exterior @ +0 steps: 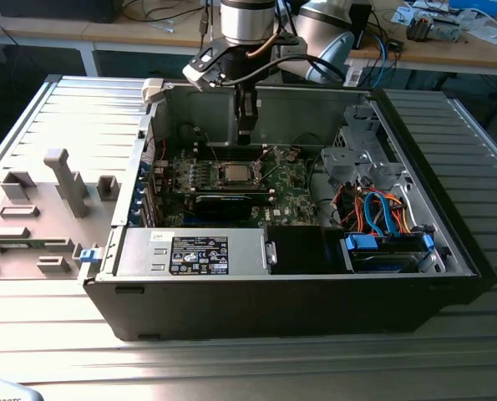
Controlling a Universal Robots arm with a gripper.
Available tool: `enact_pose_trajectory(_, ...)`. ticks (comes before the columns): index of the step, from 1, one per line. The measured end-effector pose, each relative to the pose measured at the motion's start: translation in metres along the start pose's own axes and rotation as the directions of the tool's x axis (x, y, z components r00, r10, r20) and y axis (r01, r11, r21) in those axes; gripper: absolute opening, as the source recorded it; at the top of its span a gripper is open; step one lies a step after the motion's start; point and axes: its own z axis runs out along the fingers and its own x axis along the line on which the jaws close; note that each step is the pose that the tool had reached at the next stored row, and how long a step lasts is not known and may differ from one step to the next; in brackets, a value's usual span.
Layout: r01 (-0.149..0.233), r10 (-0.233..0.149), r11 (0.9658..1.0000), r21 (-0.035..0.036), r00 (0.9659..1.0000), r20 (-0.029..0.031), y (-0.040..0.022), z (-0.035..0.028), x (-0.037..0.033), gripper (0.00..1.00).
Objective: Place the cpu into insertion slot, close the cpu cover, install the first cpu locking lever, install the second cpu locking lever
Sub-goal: 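Close the cpu cover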
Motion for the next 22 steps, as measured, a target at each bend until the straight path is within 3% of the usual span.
enact_pose_trajectory(22,0.000,0.000,1.0000,0.0001,1.0000,0.0011,0.0071,0.0002,-0.0004,0.11)
